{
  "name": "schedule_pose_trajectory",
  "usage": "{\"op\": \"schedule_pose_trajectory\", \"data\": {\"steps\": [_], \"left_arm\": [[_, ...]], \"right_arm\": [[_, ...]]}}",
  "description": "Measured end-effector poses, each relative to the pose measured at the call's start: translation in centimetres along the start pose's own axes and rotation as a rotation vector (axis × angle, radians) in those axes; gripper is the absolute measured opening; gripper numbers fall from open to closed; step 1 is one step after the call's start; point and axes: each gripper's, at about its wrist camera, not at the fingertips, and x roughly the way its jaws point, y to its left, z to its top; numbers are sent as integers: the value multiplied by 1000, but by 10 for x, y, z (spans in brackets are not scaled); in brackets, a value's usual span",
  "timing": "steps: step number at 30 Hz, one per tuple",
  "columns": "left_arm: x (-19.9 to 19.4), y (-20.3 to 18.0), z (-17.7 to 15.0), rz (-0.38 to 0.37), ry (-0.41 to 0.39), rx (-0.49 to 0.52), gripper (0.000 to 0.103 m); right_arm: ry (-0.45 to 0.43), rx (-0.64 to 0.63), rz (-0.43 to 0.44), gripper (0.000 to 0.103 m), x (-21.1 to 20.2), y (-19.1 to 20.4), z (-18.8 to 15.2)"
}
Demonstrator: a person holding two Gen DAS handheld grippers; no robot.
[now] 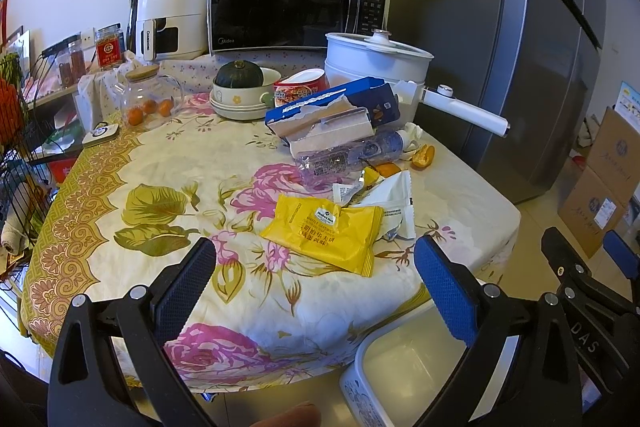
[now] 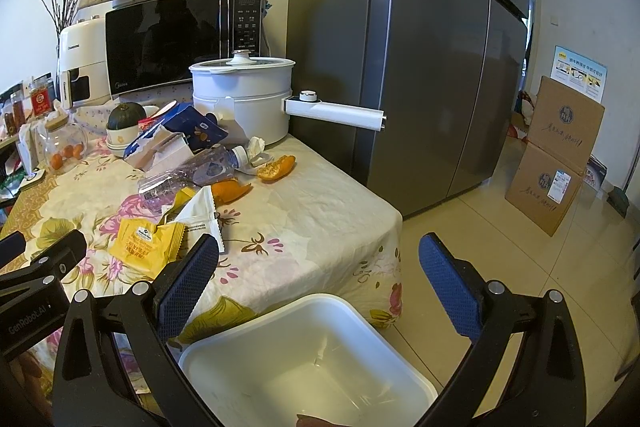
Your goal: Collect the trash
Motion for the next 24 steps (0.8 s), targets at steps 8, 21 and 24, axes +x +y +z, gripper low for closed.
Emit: {"op": "schedule_pose_trajectory", "data": {"steps": [8, 21, 24], "left_arm": [[0, 1, -1, 0, 1, 0, 96], [0, 2, 0, 5, 5, -1, 96], [4, 9, -2, 12, 29, -18, 96]], "right_arm": [[2, -4, -1, 96, 1, 0, -2], [8, 3, 0, 96, 1, -1, -3], [48, 28, 25, 96, 6, -3, -2]]}}
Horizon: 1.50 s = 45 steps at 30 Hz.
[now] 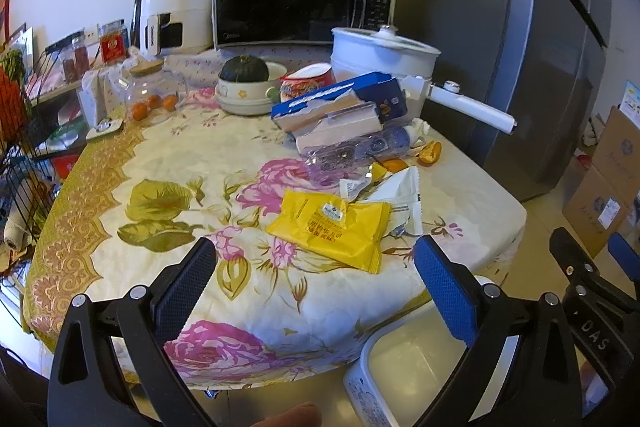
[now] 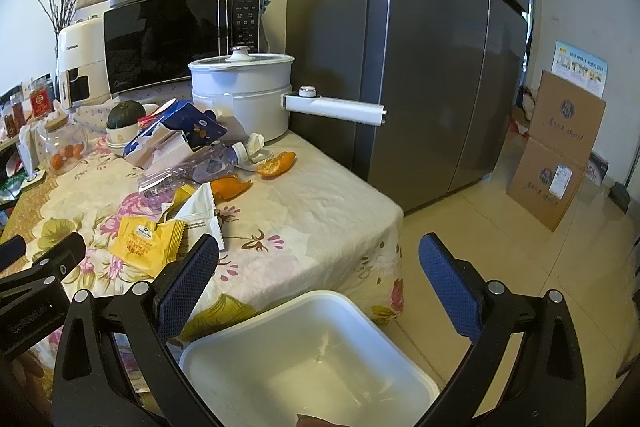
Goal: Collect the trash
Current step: 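Reach the left gripper to the blue snack box and grasp it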
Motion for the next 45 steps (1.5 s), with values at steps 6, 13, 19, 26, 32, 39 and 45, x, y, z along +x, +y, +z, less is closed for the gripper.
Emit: {"op": "schedule_pose_trajectory", "data": {"steps": [6, 13, 19, 26, 32, 39, 45], "left_arm": [[39, 22, 0, -16, 205, -83, 96], [58, 31, 40, 8, 254, -102, 96], [35, 6, 131, -141, -6, -76, 96], [116, -74, 132, -51, 205, 429, 96], [165, -96, 151, 144, 189, 593, 96], [199, -113, 157, 258, 167, 801, 96], [180, -107, 168, 98, 163, 752, 35]], "right_arm": [[209, 151, 131, 96, 25, -15, 25], [311, 284, 209, 96, 60, -28, 49], [464, 435, 243, 96, 98, -52, 20], [499, 598, 317, 96, 106, -71, 22], [545, 607, 344, 96, 118, -72, 27], [521, 618, 355, 96, 122, -78, 37], [561, 603, 359, 96, 129, -69, 31]]}}
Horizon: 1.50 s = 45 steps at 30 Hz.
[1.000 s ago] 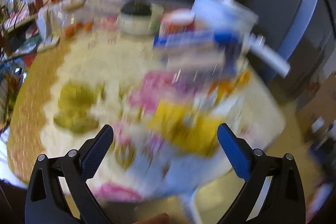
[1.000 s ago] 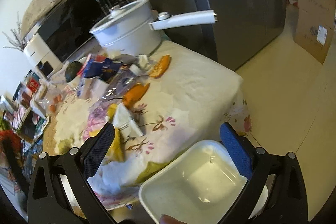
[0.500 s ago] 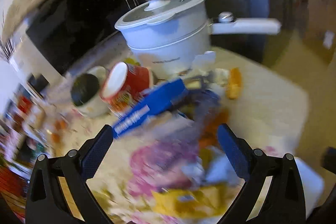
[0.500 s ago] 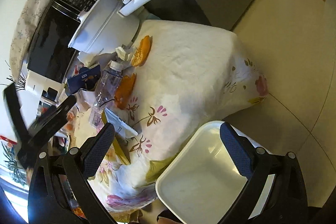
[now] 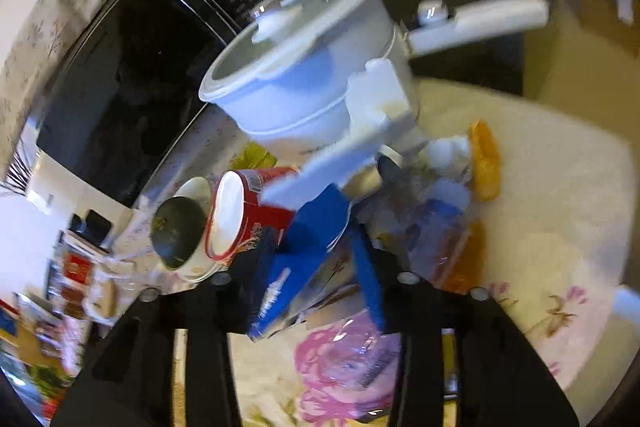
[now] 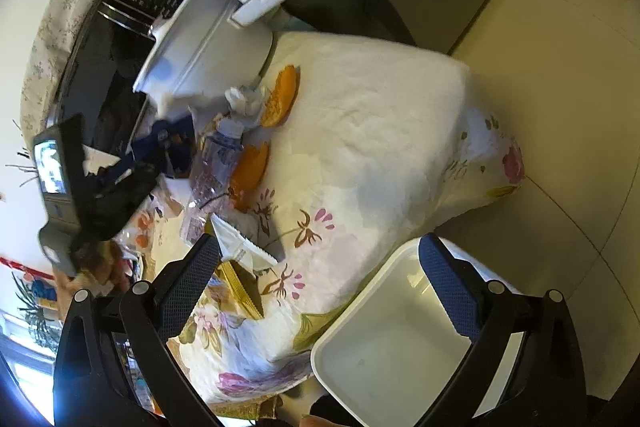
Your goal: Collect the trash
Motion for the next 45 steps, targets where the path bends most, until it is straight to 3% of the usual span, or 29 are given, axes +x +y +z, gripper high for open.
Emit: {"op": "schedule_pose_trajectory", "data": {"steps": [6, 12, 17, 22, 25, 27, 29, 32, 35, 38, 42, 44, 45], "left_arm": [[-37, 33, -10, -57, -112, -145, 28], [-84, 83, -28, -122, -247, -379, 26], [-124, 113, -68, -181, -360, -631, 25], [-140, 118, -132, -377, -427, -893, 25], [-139, 112, -168, -505, -445, -994, 25], [-135, 110, -189, -552, -452, -1037, 25], [-133, 115, -207, -546, -454, -1053, 25], [-128, 126, -217, -590, -458, -1077, 25], [-140, 135, -224, -579, -514, -1041, 25], [-143, 140, -230, -600, -532, -1038, 25], [-137, 147, -239, -616, -519, -1062, 25], [-134, 151, -244, -624, -513, -1074, 25], [-133, 152, -245, -629, -511, -1077, 25]], "right_arm": [[-6, -26, -34, 96, 5, 4, -4], [3, -70, -38, 96, 13, 13, -9], [3, -96, -22, 96, 21, 21, -14], [3, -90, 19, 96, 31, 24, -20], [-69, -162, -7, 91, 29, 32, -22], [-141, -268, -43, 90, 28, 44, -19], [-170, -354, -52, 90, 30, 54, -14], [-236, -571, -73, 90, 35, 82, -4], [-226, -855, -114, 90, 59, 121, 15], [-260, -1022, -224, 89, 80, 150, 27], [-271, -1058, -210, 85, 97, 167, 47], [-257, -1062, -199, 75, 107, 172, 56], [-238, -1059, -201, 66, 115, 173, 63]]}}
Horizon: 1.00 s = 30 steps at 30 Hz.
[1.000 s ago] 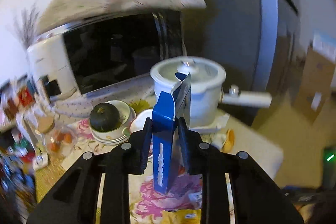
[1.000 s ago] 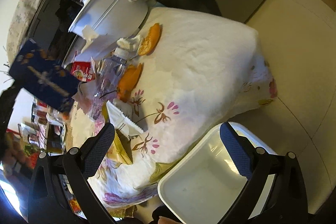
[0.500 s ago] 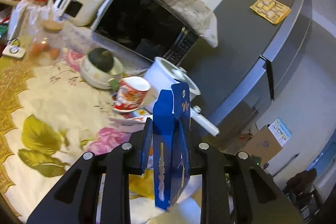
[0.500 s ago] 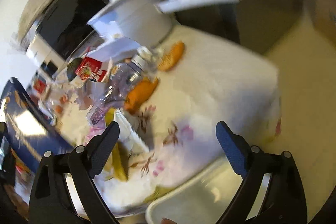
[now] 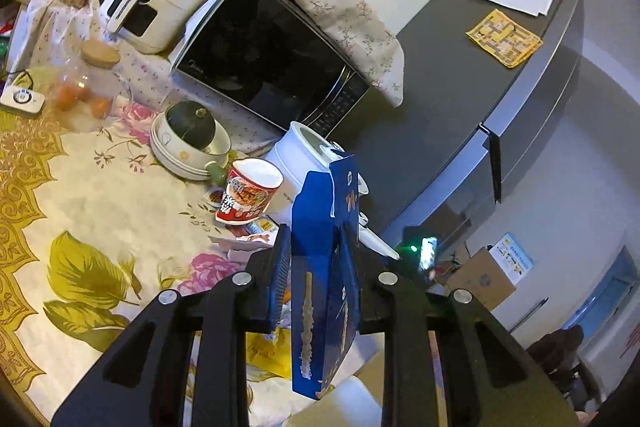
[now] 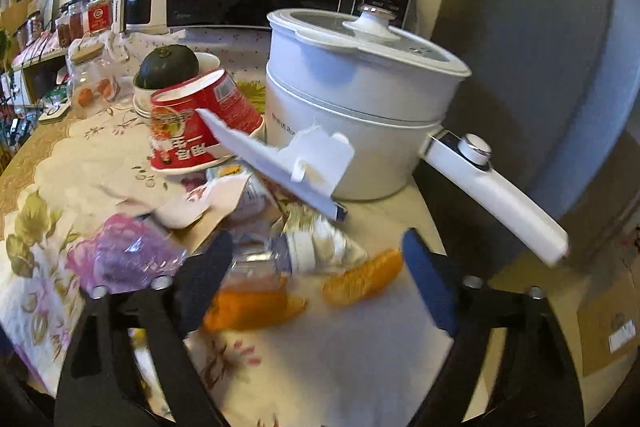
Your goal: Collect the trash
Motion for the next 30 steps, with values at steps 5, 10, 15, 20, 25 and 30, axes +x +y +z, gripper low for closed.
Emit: {"op": "schedule_pose_trajectory", "data": {"steps": [5, 10, 15, 20, 25, 30], "left_arm": [[-1, 8, 1, -12, 24, -20, 25], [2, 19, 0, -1, 31, -57, 25], [-8, 12, 3, -2, -16, -21, 25], [-11, 11, 4, -3, -21, -26, 25], [-15, 10, 4, -10, -26, -20, 25], [-16, 9, 3, -18, -22, -22, 25]], "right_arm": [[-8, 38, 74, 50, 20, -8, 7], [6, 78, 120, 16, 36, -3, 12], [-35, 201, 156, 10, 29, -8, 10], [-92, 242, 150, 6, 2, -5, 9], [-139, 263, 145, 4, -31, -1, 11], [-205, 285, 130, 1, -84, 0, 2]]}}
